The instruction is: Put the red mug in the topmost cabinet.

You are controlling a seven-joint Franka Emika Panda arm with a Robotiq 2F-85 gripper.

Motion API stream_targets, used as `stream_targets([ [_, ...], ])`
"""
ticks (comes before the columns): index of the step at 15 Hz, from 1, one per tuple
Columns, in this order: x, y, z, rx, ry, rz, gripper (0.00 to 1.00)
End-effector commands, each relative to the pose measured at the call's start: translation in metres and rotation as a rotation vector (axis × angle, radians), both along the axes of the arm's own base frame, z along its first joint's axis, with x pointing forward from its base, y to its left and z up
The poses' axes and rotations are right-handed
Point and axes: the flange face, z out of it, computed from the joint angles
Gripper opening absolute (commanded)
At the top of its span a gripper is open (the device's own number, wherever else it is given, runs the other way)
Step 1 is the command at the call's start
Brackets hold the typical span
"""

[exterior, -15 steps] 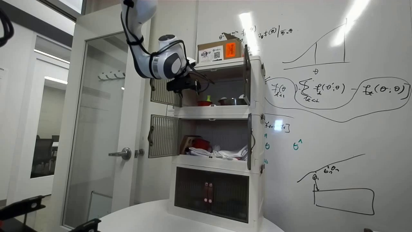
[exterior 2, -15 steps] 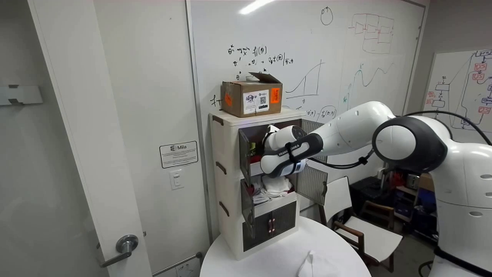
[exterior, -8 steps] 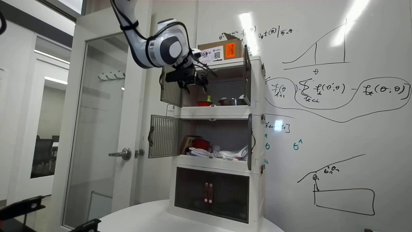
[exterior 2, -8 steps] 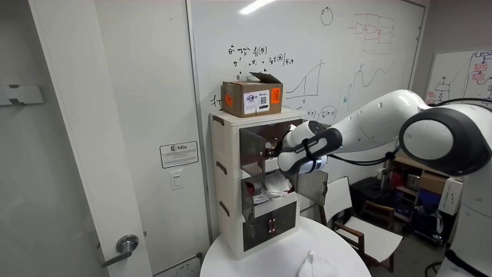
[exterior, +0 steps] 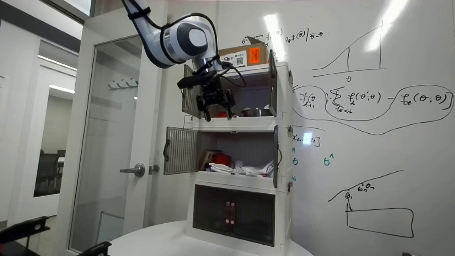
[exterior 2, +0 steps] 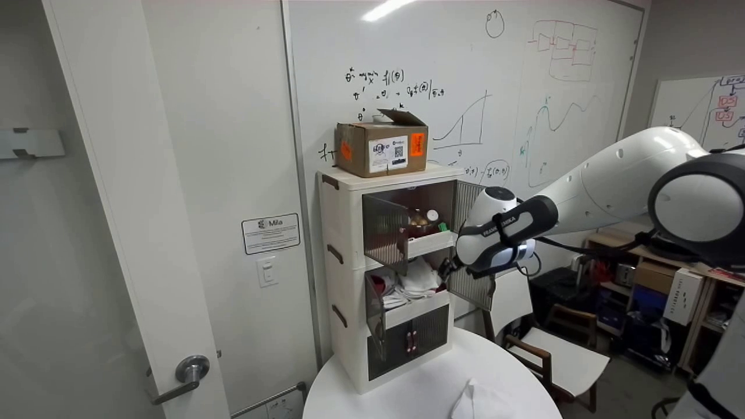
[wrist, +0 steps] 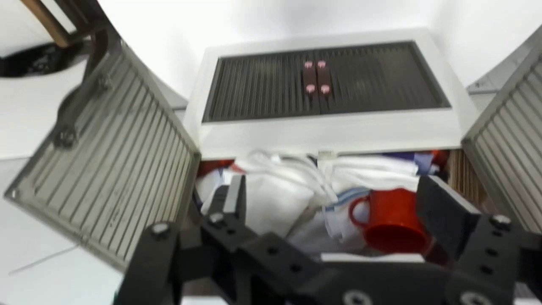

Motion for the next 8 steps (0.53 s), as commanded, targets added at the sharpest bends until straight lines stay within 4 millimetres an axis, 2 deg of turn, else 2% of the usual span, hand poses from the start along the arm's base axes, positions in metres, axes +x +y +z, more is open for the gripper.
stream_targets([
  [1,-0.029,-0.002,-0.053,0.017,0.205,-0.046,1.0],
  [5,-0.08,-0.009,-0.095,0.004,0.464,-0.034,1.0],
  [6,-0.059,-0.012,-0.091,0.008,0.384,-0.043,1.0],
  [8,-0.072,-0.012,-0.101,0.016,0.448,-0.047,1.0],
])
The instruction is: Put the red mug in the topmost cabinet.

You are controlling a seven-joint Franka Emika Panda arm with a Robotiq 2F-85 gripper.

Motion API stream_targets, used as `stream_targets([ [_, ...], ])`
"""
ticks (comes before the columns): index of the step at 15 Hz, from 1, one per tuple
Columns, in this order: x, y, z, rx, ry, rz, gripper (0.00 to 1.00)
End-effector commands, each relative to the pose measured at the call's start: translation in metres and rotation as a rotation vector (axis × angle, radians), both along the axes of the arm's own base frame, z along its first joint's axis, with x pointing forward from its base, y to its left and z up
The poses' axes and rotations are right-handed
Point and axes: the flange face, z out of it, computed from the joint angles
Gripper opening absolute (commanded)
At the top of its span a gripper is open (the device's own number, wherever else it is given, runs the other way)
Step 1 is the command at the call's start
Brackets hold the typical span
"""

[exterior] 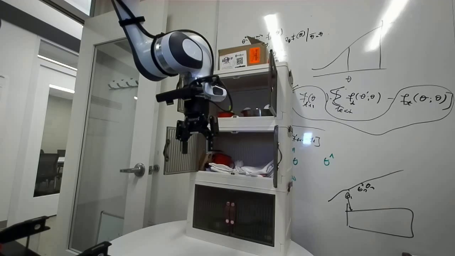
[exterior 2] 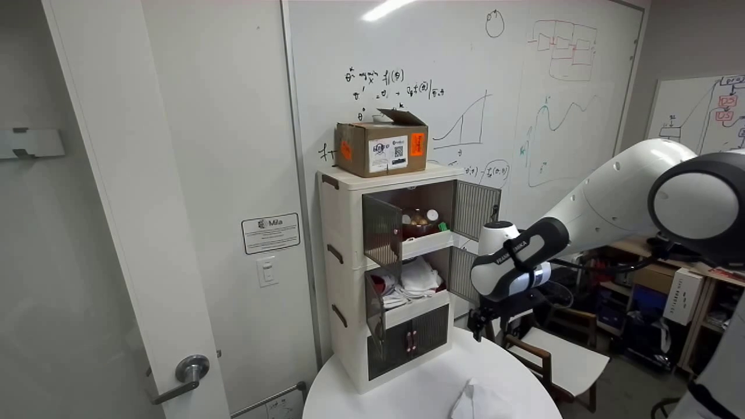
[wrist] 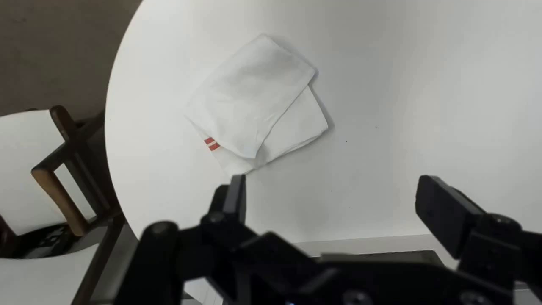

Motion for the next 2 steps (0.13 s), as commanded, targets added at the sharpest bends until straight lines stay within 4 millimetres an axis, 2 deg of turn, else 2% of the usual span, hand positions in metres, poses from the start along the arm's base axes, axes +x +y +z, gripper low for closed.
stream_targets([
  [1,-0.0016,0.0006,-0.0001,0.001,0.006,0.001,1.0],
  [2,-0.0021,0.0013,0.0003,0.001,0.007,0.002,1.0],
])
